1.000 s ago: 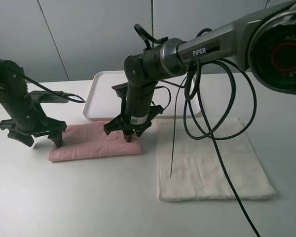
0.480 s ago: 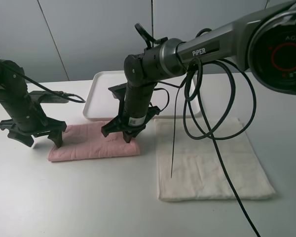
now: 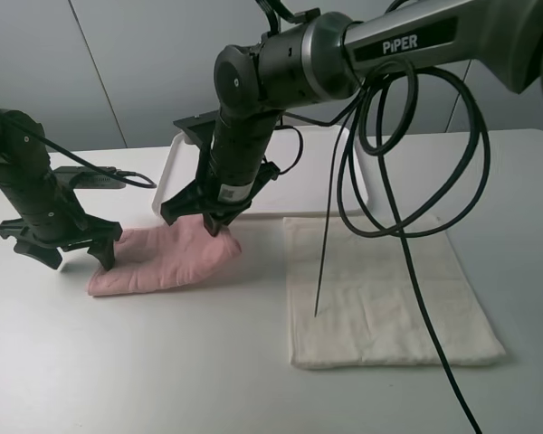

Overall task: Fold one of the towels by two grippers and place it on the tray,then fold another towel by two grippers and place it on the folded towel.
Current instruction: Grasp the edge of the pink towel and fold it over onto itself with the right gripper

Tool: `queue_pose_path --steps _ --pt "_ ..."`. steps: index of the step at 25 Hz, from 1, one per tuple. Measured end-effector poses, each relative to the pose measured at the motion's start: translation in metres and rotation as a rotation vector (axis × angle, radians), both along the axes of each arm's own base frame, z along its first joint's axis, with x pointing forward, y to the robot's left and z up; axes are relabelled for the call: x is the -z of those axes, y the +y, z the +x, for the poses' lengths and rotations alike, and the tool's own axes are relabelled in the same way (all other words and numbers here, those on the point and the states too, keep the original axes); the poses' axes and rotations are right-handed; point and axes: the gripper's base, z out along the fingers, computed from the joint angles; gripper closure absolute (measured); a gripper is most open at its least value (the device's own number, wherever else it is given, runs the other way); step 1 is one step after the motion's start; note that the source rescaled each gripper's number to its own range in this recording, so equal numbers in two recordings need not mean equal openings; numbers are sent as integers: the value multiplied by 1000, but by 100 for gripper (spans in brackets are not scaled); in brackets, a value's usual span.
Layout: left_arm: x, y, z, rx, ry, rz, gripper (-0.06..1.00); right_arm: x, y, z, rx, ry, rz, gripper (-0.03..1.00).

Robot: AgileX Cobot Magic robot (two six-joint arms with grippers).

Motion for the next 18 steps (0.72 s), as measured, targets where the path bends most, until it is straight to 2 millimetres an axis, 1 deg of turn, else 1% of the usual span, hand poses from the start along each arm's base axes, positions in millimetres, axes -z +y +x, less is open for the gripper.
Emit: queue_pose_path --steps 6,14,16,18 --pt "0 0 0 0 0 0 -6 -1 3 -8 -15 93 34 91" --pt "0 0 0 -3 2 -2 -6 -10 21 -9 60 134 254 91" --pt "0 0 0 -5 2 -3 -6 -8 23 -10 72 160 283 91" --pt "0 0 0 -6 2 -4 -6 3 26 -10 88 190 286 91"
